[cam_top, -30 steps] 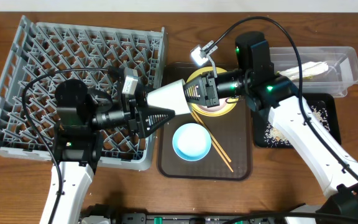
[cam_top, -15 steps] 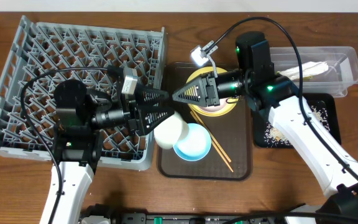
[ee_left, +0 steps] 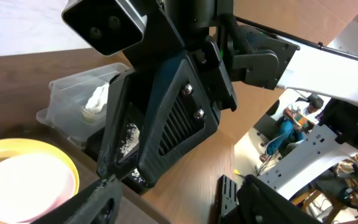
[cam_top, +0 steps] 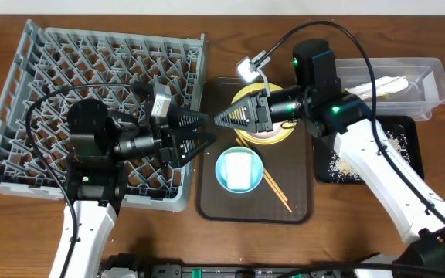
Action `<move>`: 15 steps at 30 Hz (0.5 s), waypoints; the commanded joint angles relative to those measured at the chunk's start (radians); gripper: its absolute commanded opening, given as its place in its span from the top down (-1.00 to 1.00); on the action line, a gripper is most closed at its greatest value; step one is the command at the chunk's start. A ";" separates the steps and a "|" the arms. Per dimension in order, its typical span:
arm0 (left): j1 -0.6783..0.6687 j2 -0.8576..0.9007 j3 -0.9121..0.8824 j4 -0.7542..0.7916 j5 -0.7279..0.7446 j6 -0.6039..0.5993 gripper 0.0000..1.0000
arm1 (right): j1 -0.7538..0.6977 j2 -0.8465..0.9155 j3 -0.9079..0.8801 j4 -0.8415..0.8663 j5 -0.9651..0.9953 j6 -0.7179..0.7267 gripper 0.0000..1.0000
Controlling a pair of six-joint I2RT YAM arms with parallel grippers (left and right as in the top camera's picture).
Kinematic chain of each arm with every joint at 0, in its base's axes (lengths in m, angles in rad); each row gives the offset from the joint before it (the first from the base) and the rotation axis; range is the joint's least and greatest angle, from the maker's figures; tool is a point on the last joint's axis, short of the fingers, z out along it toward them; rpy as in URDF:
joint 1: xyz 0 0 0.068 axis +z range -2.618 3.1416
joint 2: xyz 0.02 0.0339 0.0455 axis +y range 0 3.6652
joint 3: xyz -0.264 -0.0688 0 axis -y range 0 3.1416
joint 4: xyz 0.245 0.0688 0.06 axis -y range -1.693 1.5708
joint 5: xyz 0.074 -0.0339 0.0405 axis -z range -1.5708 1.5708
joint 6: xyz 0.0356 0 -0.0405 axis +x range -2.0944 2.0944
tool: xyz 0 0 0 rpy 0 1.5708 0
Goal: Sort waste into correct bins and load items into the dishwasher
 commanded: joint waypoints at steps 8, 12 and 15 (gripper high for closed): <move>0.001 0.000 0.014 -0.237 -0.235 0.084 -0.43 | -0.005 0.008 0.003 -0.248 0.330 -0.139 0.47; 0.001 0.000 0.014 -0.417 -0.450 0.106 -0.44 | -0.005 0.008 0.004 -0.356 0.513 -0.215 0.35; 0.001 0.000 0.014 -0.499 -0.517 0.109 -0.44 | -0.005 0.008 0.003 -0.436 0.629 -0.358 0.28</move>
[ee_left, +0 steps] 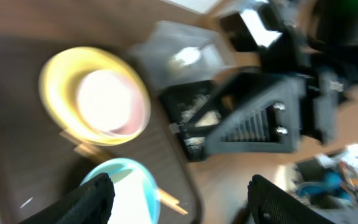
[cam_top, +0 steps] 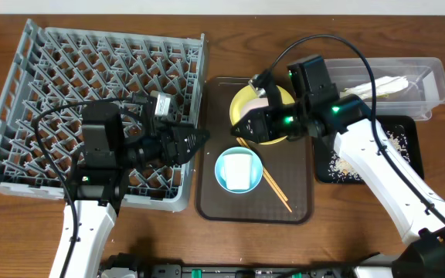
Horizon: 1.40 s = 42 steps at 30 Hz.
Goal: Sort waste into correct bins and load items into the dishwasher
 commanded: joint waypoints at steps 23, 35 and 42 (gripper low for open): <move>0.000 -0.002 0.012 -0.315 -0.682 0.046 -0.55 | -0.003 0.217 0.003 -0.229 0.149 -0.681 0.21; 0.000 -0.002 0.012 -0.316 -0.681 0.046 -0.55 | 0.012 0.227 0.003 -0.172 0.127 -0.725 0.16; 0.000 -0.002 0.012 -0.320 -0.682 0.046 -0.55 | 0.061 0.264 0.002 -0.124 0.154 -0.725 -0.03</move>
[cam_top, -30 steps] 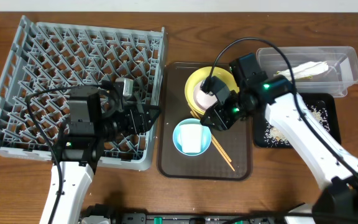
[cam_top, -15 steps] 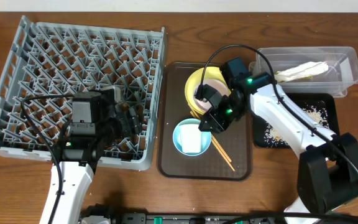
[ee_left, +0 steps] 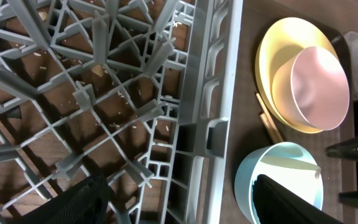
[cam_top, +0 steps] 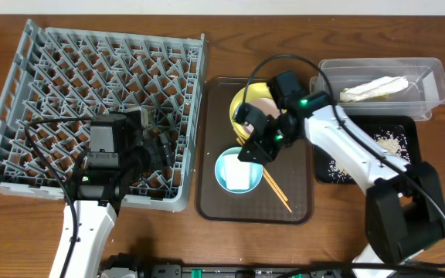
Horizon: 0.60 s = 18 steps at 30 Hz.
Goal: Sort waste into correct bins and load items into the dishwasher
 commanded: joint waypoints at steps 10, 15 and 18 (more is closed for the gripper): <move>0.001 -0.001 0.012 -0.013 -0.014 0.013 -0.55 | 0.033 0.034 0.001 -0.018 0.004 -0.018 -0.04; 0.001 -0.001 0.012 -0.013 -0.014 0.013 -0.55 | 0.033 0.034 0.001 -0.103 0.004 -0.042 -0.07; 0.001 -0.001 0.012 -0.013 -0.014 0.013 -0.54 | 0.033 0.034 0.001 -0.138 0.004 -0.045 -0.07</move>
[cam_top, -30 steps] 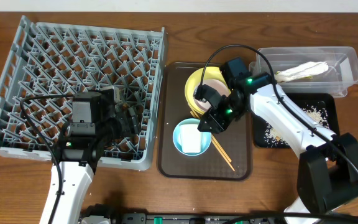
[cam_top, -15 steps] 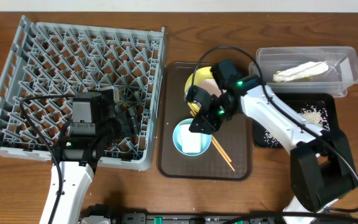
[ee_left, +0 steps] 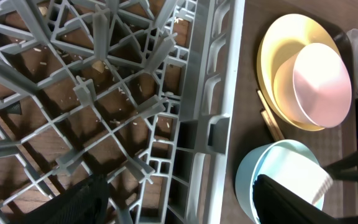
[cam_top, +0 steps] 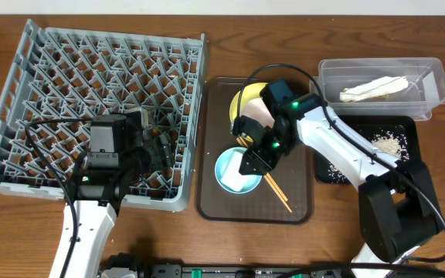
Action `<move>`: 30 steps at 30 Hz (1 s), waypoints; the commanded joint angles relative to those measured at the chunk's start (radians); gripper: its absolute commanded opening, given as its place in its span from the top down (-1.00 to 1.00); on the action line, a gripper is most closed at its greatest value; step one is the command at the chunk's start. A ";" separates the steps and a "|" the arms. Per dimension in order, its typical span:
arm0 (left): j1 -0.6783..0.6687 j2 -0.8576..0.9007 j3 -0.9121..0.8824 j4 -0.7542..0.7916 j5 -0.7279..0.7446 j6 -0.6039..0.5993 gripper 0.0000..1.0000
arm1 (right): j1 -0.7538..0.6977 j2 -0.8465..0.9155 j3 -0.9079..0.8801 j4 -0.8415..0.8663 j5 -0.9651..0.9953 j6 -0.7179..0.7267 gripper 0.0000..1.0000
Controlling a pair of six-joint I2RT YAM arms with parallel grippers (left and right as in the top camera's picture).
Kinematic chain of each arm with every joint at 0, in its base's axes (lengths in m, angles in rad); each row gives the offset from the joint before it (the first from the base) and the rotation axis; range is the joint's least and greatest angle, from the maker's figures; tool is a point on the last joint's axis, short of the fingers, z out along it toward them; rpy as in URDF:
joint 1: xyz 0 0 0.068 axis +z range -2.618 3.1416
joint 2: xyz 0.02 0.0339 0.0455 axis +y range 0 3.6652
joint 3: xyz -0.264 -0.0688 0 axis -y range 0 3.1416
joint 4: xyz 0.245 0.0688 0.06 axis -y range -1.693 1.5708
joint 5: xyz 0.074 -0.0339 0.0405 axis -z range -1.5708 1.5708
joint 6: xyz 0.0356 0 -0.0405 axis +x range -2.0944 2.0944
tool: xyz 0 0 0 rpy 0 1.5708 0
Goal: Sort waste into correct bins and load items into the dishwasher
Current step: 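Grasp the white cup from the light-blue bowl with the right gripper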
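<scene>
On the brown tray a light blue bowl holds a white cup-like item. Behind it a pink bowl sits inside a yellow bowl. Wooden chopsticks lie right of the blue bowl. My right gripper hangs over the blue bowl's right rim, fingers apart, one tip by the white item. My left gripper is open over the right edge of the grey dish rack, holding nothing.
A clear plastic bin with white waste stands at the back right. In front of it lies a black tray scattered with rice-like crumbs. The rack's right wall runs close beside the brown tray.
My right gripper has come down and left from the yellow bowl's front edge to the blue bowl's right rim. The left arm and all dishes stay where they were.
Both grippers first met open above the tray's rear left, tips nearly touching. Then the left one drew back toward the rack and the right one hung over the yellow bowl. Later the left rested over the rack, and the right now hangs at the blue bowl.
</scene>
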 commanded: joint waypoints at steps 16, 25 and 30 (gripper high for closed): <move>0.001 -0.001 0.012 -0.002 -0.014 0.013 -0.55 | 0.043 0.006 0.000 -0.003 0.005 0.272 -0.10; 0.001 -0.001 0.012 -0.003 -0.014 0.013 -0.55 | 0.104 0.006 -0.001 0.004 0.005 0.410 0.09; 0.001 -0.001 0.012 -0.002 -0.013 0.013 -0.55 | 0.106 0.006 -0.001 -0.004 0.005 0.417 0.40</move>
